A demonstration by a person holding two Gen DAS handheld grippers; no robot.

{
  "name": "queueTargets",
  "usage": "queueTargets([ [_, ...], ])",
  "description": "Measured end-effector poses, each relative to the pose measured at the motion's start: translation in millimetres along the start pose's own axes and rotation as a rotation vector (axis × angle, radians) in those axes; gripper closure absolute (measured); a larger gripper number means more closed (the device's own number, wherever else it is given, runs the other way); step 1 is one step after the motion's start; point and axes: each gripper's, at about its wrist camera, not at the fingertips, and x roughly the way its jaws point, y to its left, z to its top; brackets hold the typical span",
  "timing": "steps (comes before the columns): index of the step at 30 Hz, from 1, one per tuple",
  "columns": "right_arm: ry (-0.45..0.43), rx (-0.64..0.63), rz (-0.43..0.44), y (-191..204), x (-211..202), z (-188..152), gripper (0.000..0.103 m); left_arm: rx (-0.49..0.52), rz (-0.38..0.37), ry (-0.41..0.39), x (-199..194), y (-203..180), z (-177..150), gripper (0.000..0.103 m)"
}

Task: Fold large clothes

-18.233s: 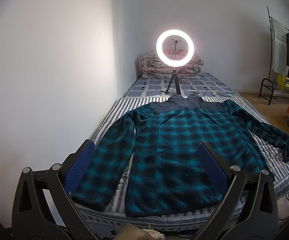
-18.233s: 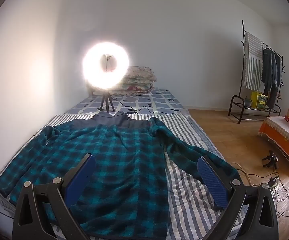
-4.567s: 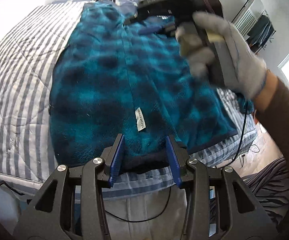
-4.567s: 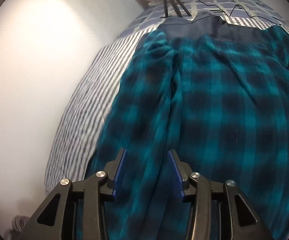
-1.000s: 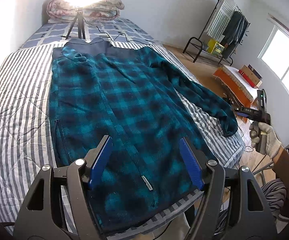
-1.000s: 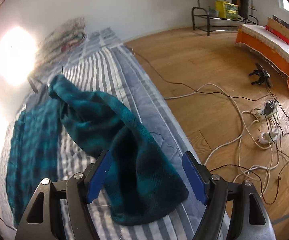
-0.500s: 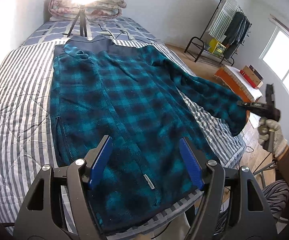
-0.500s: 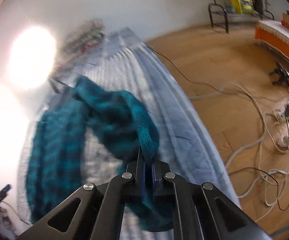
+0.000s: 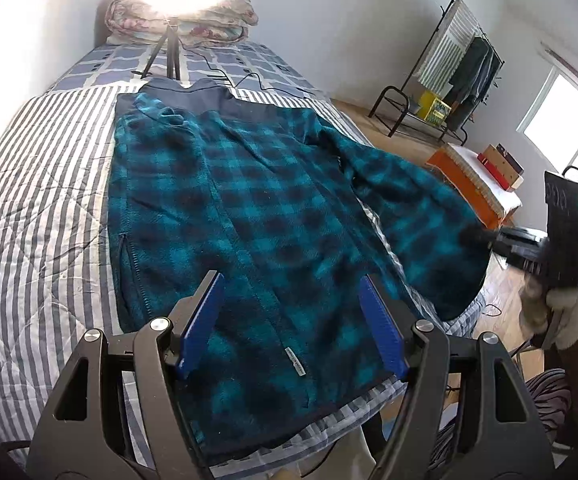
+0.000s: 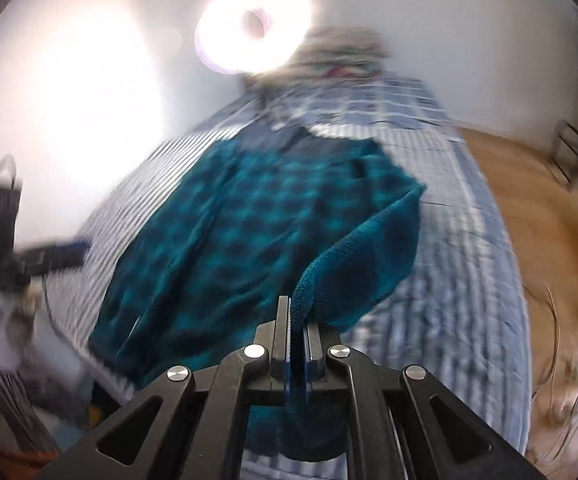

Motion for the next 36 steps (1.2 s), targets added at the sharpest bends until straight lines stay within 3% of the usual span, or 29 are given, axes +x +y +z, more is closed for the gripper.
queueTargets([
  [3,0.053,-0.109,0.042,38,20,-2,0.101,-0.023,0.002,-0.003,-2,5,-1,0.031],
  [11,0.252,-0.274,0.142,93,84,-36,0.101,-0.086,-0.008,0.000,-1,13,-4,0.032],
  [14,0.285,-0.287,0.183,93,85,-42,0.092,-0.101,-0.024,0.018,4,10,-9,0.031],
  [16,0.251,-0.244,0.228,84,71,-36,0.073,-0.112,-0.040,0.029,9,8,-12,0.031],
  [17,0.227,-0.212,0.254,78,62,-32,0.072,-0.127,-0.050,0.039,13,7,-15,0.031],
  [23,0.096,-0.021,0.304,27,31,-4,0.071,-0.214,-0.142,0.109,42,-3,-25,0.031],
  [29,0.077,0.075,0.200,-21,43,12,0.071,-0.287,-0.205,0.156,68,-20,-33,0.031],
  [36,0.097,0.238,0.190,-74,77,10,0.070,-0.272,-0.153,0.191,90,-27,-41,0.032],
])
